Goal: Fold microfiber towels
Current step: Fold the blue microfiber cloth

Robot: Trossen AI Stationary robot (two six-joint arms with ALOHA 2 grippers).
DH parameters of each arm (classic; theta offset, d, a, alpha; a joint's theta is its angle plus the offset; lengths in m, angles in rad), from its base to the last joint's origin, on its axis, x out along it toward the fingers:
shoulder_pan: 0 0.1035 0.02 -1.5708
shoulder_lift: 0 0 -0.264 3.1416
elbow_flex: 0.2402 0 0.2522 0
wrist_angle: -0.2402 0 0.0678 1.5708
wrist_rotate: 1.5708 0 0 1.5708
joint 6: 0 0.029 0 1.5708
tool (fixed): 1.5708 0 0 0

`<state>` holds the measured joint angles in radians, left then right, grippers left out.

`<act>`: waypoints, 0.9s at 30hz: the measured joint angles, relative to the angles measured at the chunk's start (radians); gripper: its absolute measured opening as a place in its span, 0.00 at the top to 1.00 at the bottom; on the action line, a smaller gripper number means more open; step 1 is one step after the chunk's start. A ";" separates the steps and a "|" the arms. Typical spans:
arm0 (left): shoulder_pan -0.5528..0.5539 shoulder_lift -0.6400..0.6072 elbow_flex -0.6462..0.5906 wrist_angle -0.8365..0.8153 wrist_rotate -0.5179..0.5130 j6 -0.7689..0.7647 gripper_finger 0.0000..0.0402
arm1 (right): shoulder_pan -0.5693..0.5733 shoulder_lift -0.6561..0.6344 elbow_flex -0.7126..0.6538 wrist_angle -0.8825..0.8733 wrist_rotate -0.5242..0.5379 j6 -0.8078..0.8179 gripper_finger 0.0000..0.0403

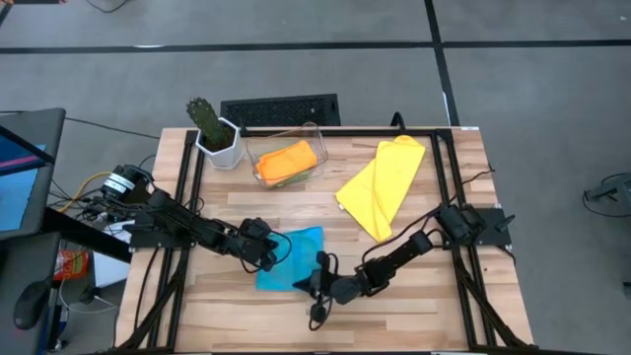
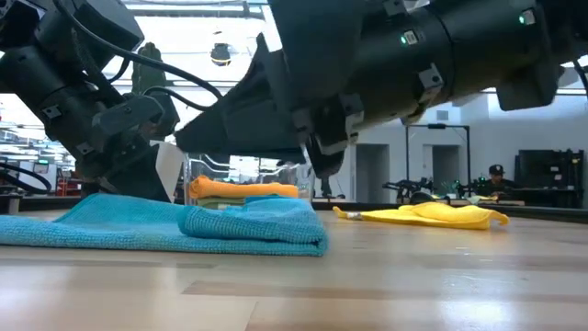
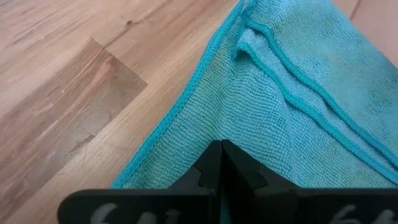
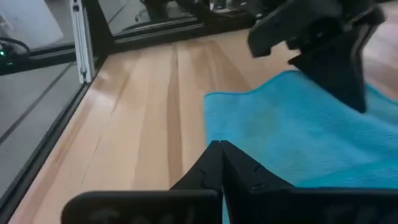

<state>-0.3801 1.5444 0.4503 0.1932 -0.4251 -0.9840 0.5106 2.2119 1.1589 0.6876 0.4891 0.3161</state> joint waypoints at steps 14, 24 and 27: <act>0.000 0.000 0.000 0.000 -0.004 0.002 1.00 | -0.002 0.126 0.027 -0.008 0.001 0.083 0.94; 0.000 0.000 0.000 0.000 0.000 -0.004 1.00 | -0.016 -0.001 0.020 -0.032 -0.004 -0.033 0.95; 0.000 0.000 0.000 0.000 -0.001 -0.004 1.00 | -0.024 -0.100 0.022 -0.039 0.083 -0.173 0.95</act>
<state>-0.3801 1.5440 0.4503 0.1936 -0.4263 -0.9882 0.4869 2.1120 1.1806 0.6483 0.5724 0.1427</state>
